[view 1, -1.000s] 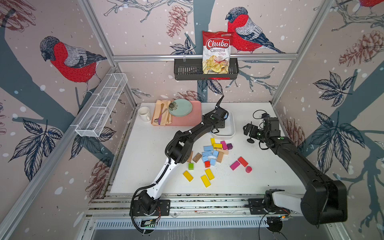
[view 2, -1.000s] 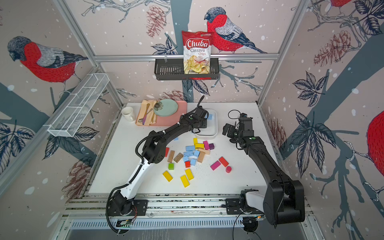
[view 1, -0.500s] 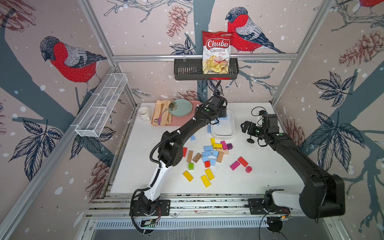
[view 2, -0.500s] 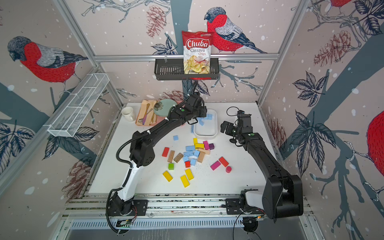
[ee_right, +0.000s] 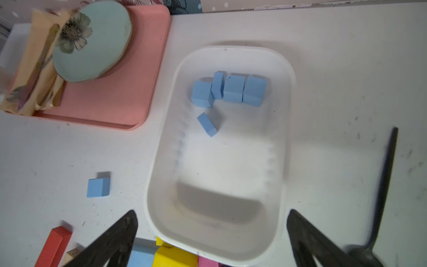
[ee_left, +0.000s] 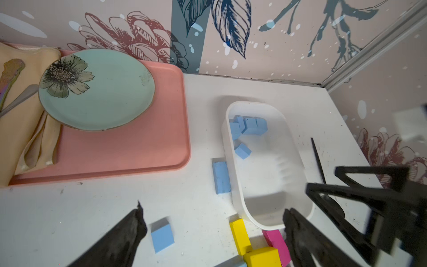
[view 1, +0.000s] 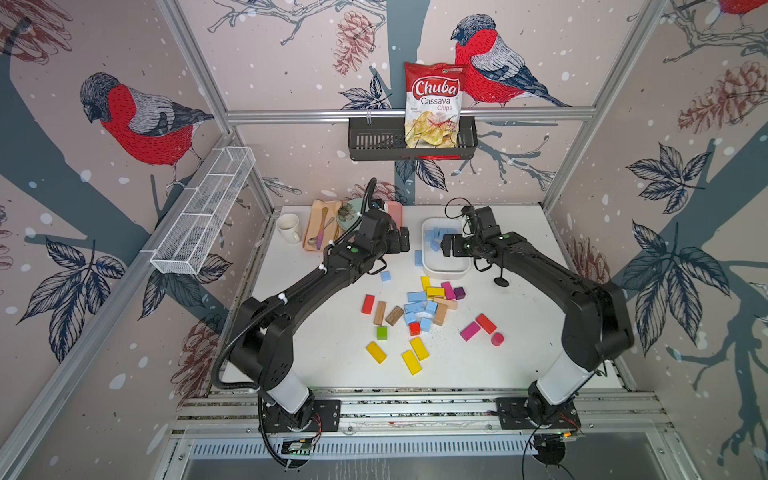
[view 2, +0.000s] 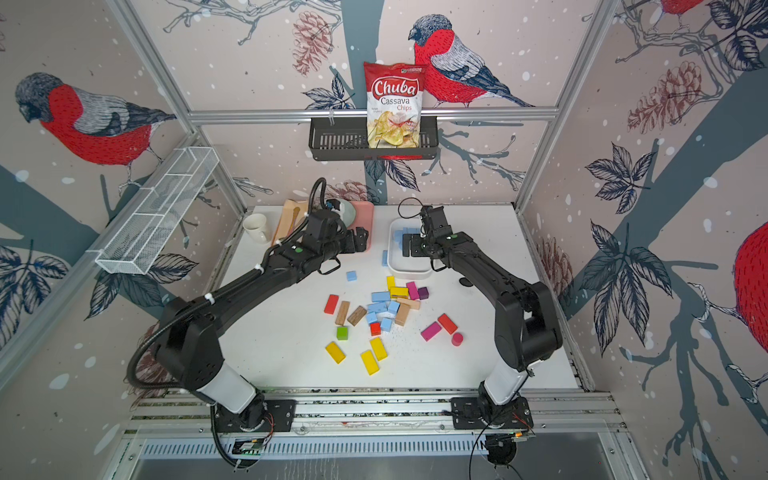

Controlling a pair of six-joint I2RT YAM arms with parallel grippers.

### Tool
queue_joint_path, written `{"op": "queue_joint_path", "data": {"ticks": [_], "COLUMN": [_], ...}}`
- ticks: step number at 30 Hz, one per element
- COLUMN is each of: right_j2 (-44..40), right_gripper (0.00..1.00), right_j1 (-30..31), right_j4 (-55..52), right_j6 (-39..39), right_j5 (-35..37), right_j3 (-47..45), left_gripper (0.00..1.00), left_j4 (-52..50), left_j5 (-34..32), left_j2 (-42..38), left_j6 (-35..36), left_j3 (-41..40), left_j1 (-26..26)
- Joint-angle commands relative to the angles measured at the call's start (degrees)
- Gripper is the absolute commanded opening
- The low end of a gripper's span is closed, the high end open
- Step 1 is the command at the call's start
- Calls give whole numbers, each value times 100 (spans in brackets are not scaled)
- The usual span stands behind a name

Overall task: Pick out the blue building blocks
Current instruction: Adjust the building block in the storage box.

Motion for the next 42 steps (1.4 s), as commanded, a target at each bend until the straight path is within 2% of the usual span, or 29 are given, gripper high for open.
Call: {"op": "queue_joint_path", "data": {"ticks": [1,9,13,22,32,42], "right_j2": [556,1687,2072,2650,2844,3102], "right_gripper": [94,75,68,56,51,40], "right_j1": [102,116,107,-36,-34,-37], "right_j4": [-353,-582,-667,-715,-655,-657], "right_j6": [-156,-149,-185,-215,-361,-318], "right_j5": [306,257,295,291,26,-16], "right_j3": [519,1480,1828,2419,2554,2774], "left_gripper": [96,96,96,96,96,96], "left_j4": [922,1158,1268,1329,1355,1369], "left_j5": [550,1501,1915,2386,2478,2544], "left_j2": [-425,-1146,-1376,-1437,-1428,-1410], "left_j6": [586,1704,1994,1993,1943,1889], "left_j3": [-572,-1601,-1926,-2128,-2161,-2169], "left_j1": [64,109,127,126,127,127]}}
